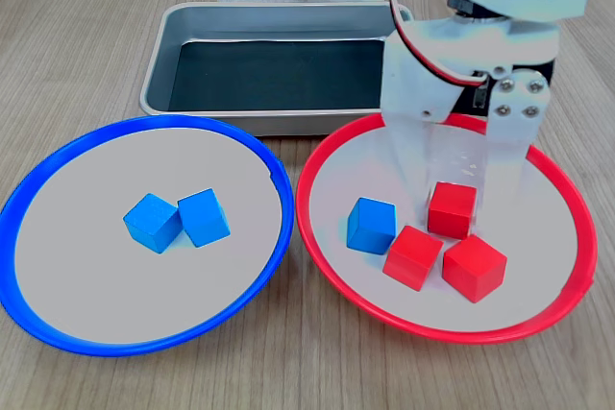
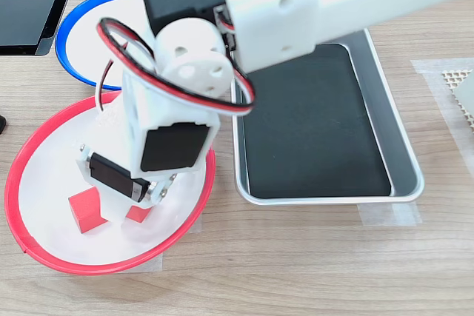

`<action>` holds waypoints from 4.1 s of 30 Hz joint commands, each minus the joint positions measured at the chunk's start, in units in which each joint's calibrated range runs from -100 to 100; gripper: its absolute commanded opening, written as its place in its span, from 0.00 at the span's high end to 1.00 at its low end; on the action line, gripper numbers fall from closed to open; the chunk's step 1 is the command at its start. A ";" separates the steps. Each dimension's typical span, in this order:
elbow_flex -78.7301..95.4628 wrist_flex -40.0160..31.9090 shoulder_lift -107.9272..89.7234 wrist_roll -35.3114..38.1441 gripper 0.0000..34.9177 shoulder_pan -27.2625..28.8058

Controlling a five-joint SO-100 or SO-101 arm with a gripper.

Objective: Relocate any misplaced blocks to their matching dishes.

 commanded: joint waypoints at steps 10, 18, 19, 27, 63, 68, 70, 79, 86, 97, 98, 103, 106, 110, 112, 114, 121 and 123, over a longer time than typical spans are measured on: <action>-4.77 0.03 -0.03 0.39 0.45 1.39; 0.69 1.02 -9.83 0.00 0.47 0.35; 1.69 1.02 -11.28 -0.49 0.49 0.26; 13.16 -0.38 -21.26 -11.28 0.62 1.86; -1.04 4.90 -6.08 -29.99 0.51 9.20; -1.22 5.97 -5.23 -30.67 0.51 8.82; -1.22 6.14 -4.80 -30.87 0.51 8.73; -3.40 6.22 -1.82 -31.16 0.52 8.82; -4.68 6.22 0.14 -31.21 0.54 9.11; -5.68 5.97 2.02 -31.84 0.59 9.11; -5.77 5.97 2.11 -31.89 0.60 9.11; -5.68 5.97 2.36 -32.19 0.64 9.20; -5.68 5.97 2.45 -32.28 0.68 9.29; -5.77 5.64 2.62 -32.28 0.73 9.39; -5.77 5.31 2.70 -32.28 0.74 9.48; -5.86 5.06 2.79 -32.28 0.76 9.48; -5.86 4.16 2.96 -31.99 0.87 9.48; -5.95 4.07 2.96 -31.94 0.89 9.48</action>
